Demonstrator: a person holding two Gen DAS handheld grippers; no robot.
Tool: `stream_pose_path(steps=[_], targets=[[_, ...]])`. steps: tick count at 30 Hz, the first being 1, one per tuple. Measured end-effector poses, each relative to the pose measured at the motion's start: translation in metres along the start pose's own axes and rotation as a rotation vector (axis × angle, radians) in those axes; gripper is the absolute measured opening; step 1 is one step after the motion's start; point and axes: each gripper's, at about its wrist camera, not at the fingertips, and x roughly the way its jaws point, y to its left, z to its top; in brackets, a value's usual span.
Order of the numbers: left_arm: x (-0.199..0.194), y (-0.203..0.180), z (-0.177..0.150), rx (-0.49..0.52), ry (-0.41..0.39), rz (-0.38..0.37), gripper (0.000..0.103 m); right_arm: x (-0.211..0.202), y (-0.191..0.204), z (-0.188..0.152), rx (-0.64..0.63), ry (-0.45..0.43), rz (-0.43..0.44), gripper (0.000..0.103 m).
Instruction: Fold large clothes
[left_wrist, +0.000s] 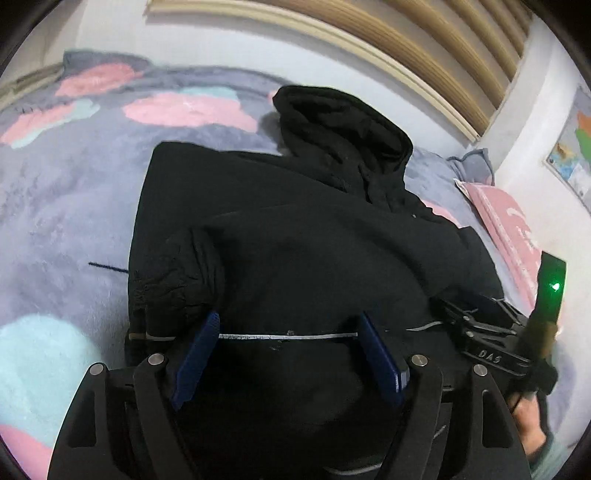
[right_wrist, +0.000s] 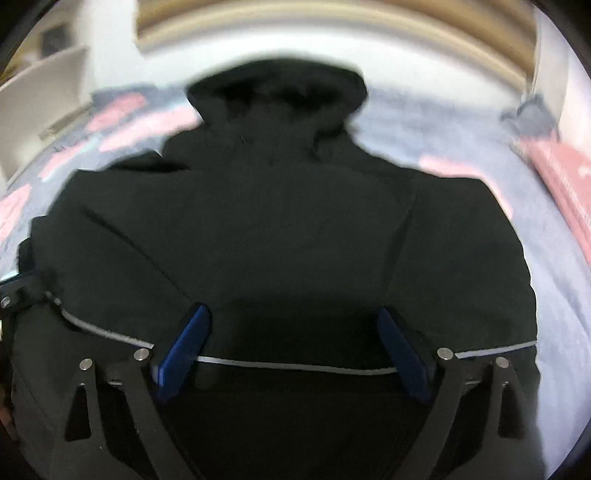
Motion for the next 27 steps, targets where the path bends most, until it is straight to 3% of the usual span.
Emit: stream_pose_path(steps=[4,16,20,25,27], targets=[[0.006,-0.012,-0.011,0.08,-0.056,0.077,0.078,0.005,-0.008,-0.002,0.034,0.003,0.04,0.096],[0.002,-0.007,-0.014,0.067,-0.081,0.053,0.079,0.006,-0.007,-0.002,0.02,0.01,0.008,0.097],[0.003,-0.021,-0.016,0.107,-0.076,0.129,0.08,0.005,-0.009,-0.001,0.029,0.012,0.028,0.097],[0.001,-0.019,-0.016,0.114,-0.069,0.105,0.08,0.0,-0.003,-0.002,0.035,0.041,-0.033,0.097],[0.005,-0.019,-0.013,0.13,-0.041,0.112,0.081,-0.019,0.001,-0.001,0.068,0.052,-0.08,0.091]])
